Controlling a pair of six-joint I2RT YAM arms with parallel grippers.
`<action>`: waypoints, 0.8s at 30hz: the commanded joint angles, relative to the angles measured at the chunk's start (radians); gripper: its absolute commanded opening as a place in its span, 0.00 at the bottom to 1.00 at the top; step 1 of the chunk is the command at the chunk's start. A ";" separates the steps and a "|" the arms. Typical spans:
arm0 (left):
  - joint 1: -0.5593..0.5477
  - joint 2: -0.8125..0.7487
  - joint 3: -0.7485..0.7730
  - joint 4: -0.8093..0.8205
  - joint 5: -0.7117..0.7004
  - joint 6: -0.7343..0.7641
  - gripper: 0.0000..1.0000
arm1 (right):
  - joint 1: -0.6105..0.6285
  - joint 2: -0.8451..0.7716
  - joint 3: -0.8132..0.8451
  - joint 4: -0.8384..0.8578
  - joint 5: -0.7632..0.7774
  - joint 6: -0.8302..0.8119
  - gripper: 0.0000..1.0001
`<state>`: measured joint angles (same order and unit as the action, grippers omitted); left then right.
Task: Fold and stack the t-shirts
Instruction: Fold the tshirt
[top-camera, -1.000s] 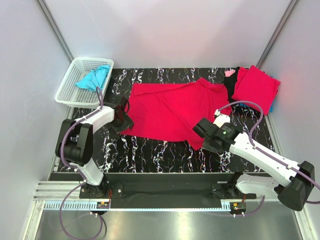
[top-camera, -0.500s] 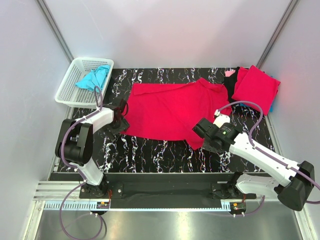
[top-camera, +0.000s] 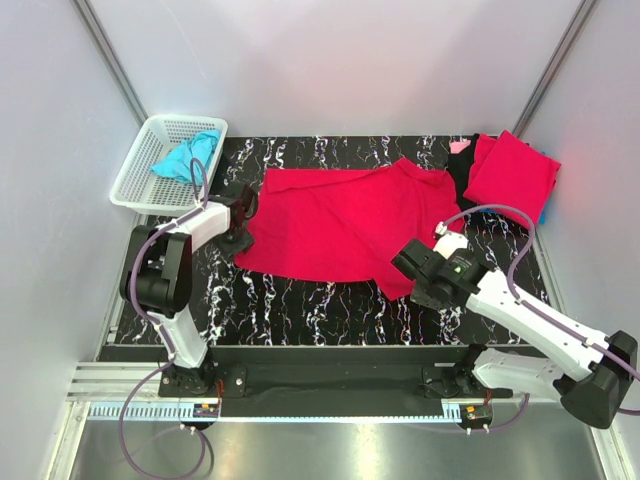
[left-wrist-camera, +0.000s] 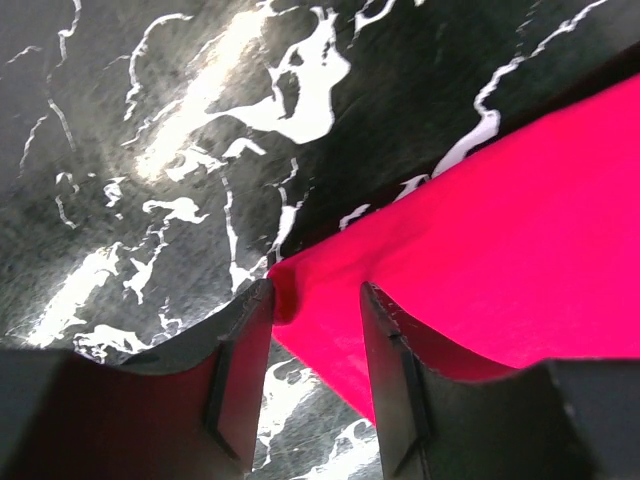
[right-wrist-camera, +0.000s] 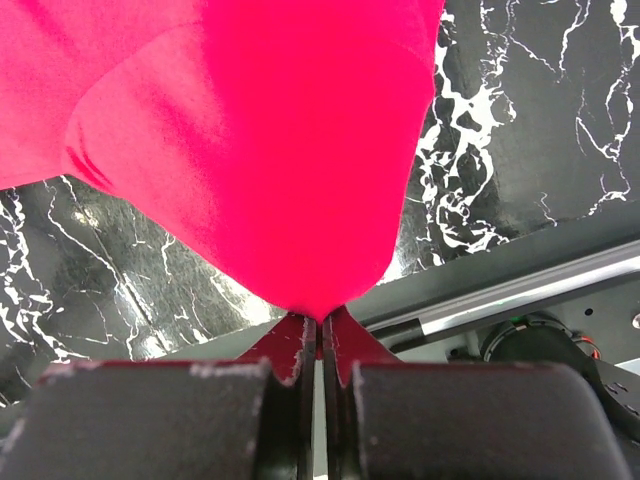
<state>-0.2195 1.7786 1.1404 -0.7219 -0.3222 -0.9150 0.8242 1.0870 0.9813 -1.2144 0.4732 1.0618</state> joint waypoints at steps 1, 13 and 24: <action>0.002 0.012 0.029 0.012 -0.005 -0.001 0.45 | 0.009 -0.038 0.028 -0.043 0.019 0.032 0.00; 0.002 -0.097 -0.097 0.018 0.006 -0.015 0.28 | 0.009 0.004 0.036 -0.031 0.018 0.033 0.00; 0.006 -0.246 -0.179 -0.031 -0.060 -0.001 0.00 | 0.009 0.031 0.033 0.010 -0.004 0.012 0.00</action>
<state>-0.2195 1.6157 0.9676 -0.7246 -0.3214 -0.9203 0.8242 1.1091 0.9833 -1.2243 0.4675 1.0668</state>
